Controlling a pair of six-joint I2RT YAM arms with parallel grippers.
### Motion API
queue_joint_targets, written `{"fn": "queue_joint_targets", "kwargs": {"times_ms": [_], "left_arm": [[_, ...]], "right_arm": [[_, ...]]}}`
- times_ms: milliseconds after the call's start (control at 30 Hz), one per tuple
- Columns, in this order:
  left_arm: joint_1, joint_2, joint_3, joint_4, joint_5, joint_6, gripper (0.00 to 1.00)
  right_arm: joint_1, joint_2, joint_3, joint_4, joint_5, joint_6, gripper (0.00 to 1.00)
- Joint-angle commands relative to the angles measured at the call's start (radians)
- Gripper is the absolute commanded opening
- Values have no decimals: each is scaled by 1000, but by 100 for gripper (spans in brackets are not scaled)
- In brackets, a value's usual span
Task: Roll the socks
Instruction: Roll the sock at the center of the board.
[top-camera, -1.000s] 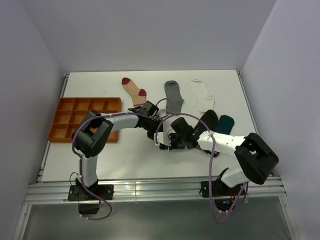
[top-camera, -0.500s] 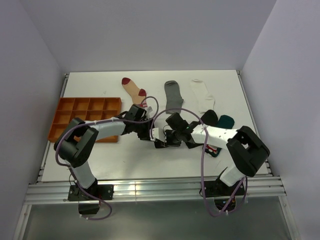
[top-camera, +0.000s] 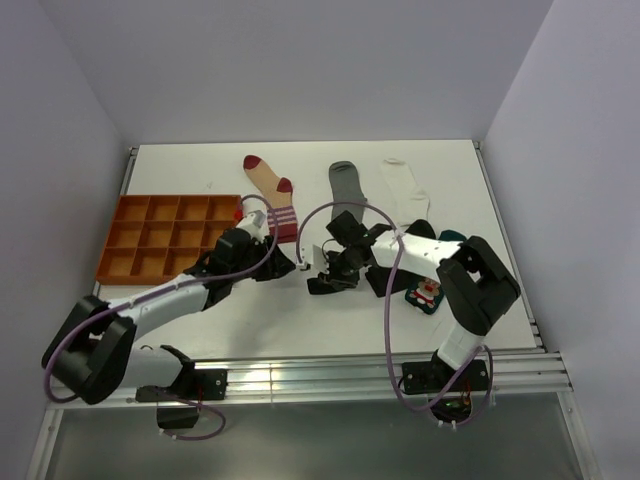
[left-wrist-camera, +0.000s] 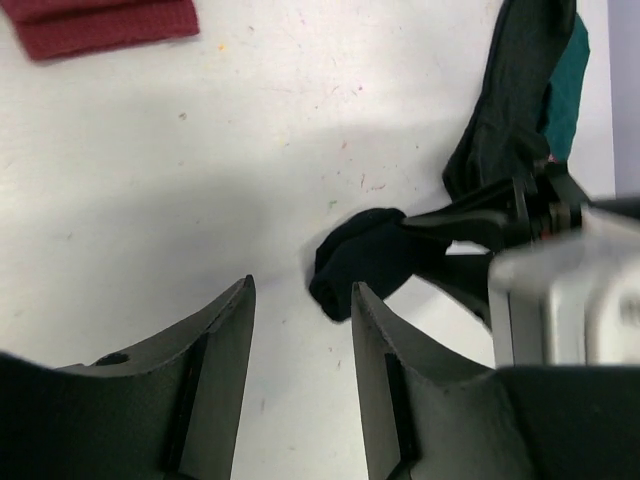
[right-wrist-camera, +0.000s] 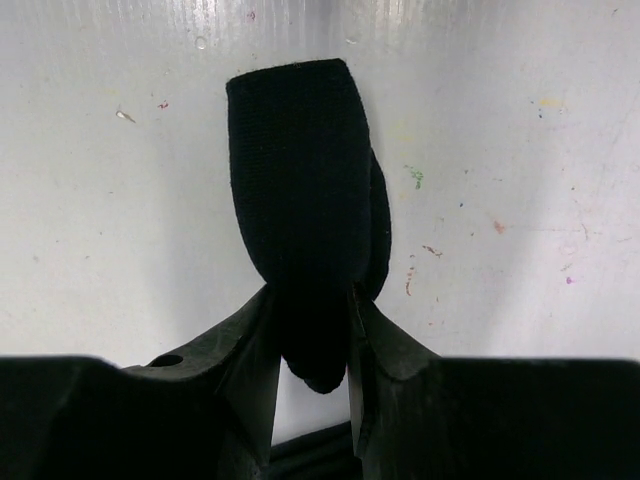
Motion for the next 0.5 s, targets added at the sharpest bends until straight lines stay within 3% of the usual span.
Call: {"fn": "queue_joint_targets", "kwargs": {"times_ms": [0,100,467], "left_arm": [[-31,-117,-89,178,-82,10,49],[-126,-173,-109,189,-181,69,52],[-363,-35,98,16,-437,321,57]], "right_arm": [[-21,91,28,-162,-42,-8,15],[-41,136,74,-214,-57,-20,15],[-99,303,261,-434,-124,-68,16]]}}
